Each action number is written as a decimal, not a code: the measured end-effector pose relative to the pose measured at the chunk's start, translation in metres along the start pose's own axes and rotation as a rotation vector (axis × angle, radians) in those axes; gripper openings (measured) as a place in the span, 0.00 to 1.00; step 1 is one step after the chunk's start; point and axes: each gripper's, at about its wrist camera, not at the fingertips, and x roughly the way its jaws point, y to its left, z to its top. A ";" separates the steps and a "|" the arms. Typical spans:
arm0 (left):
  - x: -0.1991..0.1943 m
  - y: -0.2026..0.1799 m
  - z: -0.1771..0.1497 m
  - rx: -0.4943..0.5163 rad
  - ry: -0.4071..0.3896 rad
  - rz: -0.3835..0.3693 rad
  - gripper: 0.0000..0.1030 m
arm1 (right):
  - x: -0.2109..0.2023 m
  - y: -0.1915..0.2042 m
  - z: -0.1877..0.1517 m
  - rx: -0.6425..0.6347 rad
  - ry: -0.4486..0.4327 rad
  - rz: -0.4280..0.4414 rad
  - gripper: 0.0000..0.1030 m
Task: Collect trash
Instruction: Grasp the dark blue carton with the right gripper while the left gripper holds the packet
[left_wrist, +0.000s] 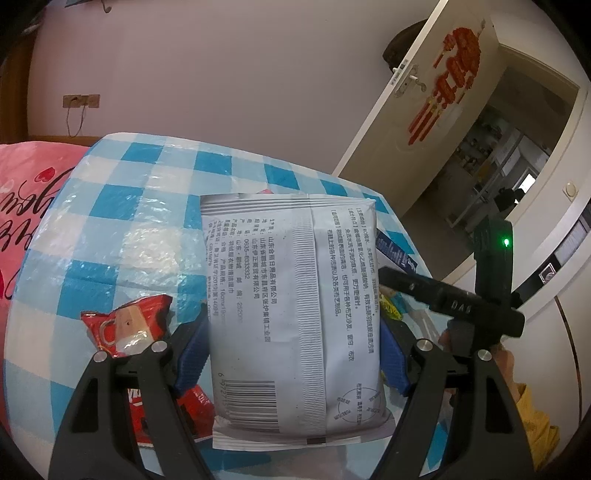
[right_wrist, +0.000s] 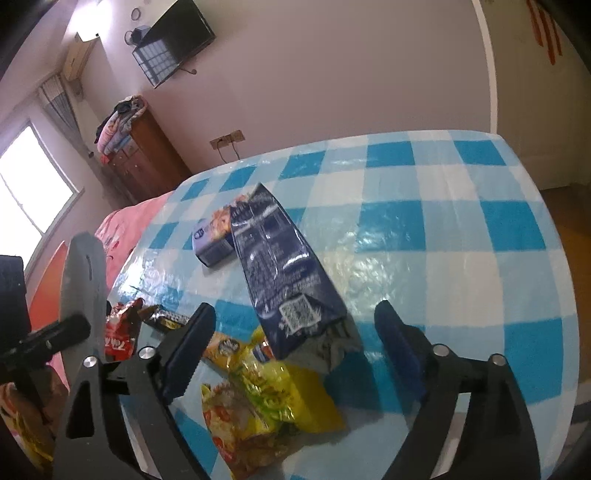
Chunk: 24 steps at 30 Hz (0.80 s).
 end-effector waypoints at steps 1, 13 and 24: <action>-0.001 0.001 -0.001 -0.001 0.000 0.001 0.75 | 0.002 0.001 0.003 -0.008 -0.002 0.004 0.85; -0.005 0.003 -0.005 -0.004 0.003 0.024 0.75 | 0.022 0.036 0.021 -0.238 -0.023 -0.196 0.59; -0.021 0.004 -0.010 -0.024 -0.018 0.034 0.75 | 0.007 0.053 0.004 -0.287 -0.056 -0.273 0.39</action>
